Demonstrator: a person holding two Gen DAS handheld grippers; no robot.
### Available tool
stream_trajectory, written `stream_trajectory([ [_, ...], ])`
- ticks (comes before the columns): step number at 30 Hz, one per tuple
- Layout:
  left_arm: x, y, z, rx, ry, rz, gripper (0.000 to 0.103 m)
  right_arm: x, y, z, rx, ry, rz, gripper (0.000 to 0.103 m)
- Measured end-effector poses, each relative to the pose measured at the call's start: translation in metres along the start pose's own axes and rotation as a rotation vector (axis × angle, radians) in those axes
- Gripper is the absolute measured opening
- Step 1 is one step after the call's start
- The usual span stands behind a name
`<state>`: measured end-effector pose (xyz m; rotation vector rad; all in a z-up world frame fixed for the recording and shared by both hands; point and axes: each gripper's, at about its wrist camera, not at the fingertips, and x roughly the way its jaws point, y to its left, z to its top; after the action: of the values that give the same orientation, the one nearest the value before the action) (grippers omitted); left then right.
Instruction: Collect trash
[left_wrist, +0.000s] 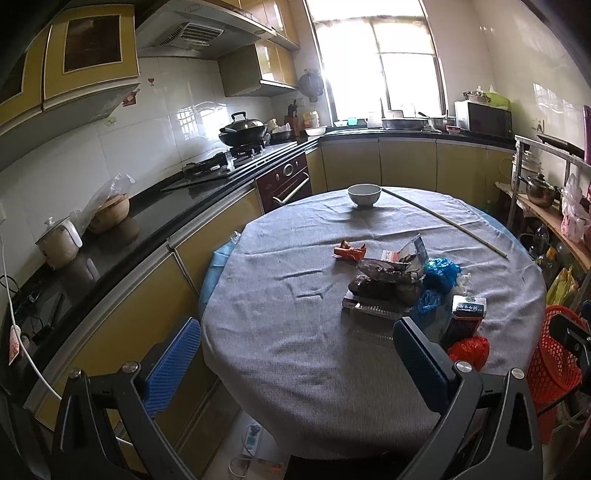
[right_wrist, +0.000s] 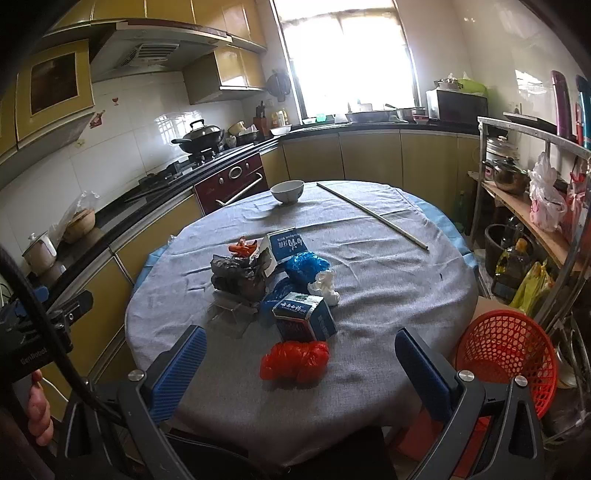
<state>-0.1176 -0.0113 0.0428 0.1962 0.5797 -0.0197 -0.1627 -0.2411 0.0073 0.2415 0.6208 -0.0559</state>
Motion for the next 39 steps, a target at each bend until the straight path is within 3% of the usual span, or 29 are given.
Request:
stream_trajectory([
  [14,0.015,-0.007,-0.007,0.003,0.036,-0.026,0.103,0.010,-0.009,-0.003,0.010,0.018,-0.005,0.103],
  [17,0.027,-0.014,-0.011,0.004,0.075,-0.101,0.103,0.015,-0.016,-0.002,0.017,0.023,-0.013,0.103],
  [21,0.050,-0.036,-0.018,0.018,0.169,-0.262,0.103,0.022,-0.041,-0.001,0.066,0.036,-0.044,0.103],
  [27,0.087,-0.091,-0.029,0.063,0.296,-0.474,0.103,0.029,-0.091,-0.004,0.182,0.017,-0.099,0.103],
  [35,0.124,-0.149,-0.038,0.093,0.342,-0.631,0.103,0.042,-0.135,-0.016,0.281,0.072,-0.120,0.103],
  [37,0.134,-0.155,-0.040,0.081,0.355,-0.665,0.099,0.045,-0.140,-0.017,0.285,0.076,-0.124,0.103],
  [39,0.144,-0.160,-0.043,0.077,0.379,-0.685,0.082,0.050,-0.143,-0.017,0.285,0.086,-0.123,0.103],
])
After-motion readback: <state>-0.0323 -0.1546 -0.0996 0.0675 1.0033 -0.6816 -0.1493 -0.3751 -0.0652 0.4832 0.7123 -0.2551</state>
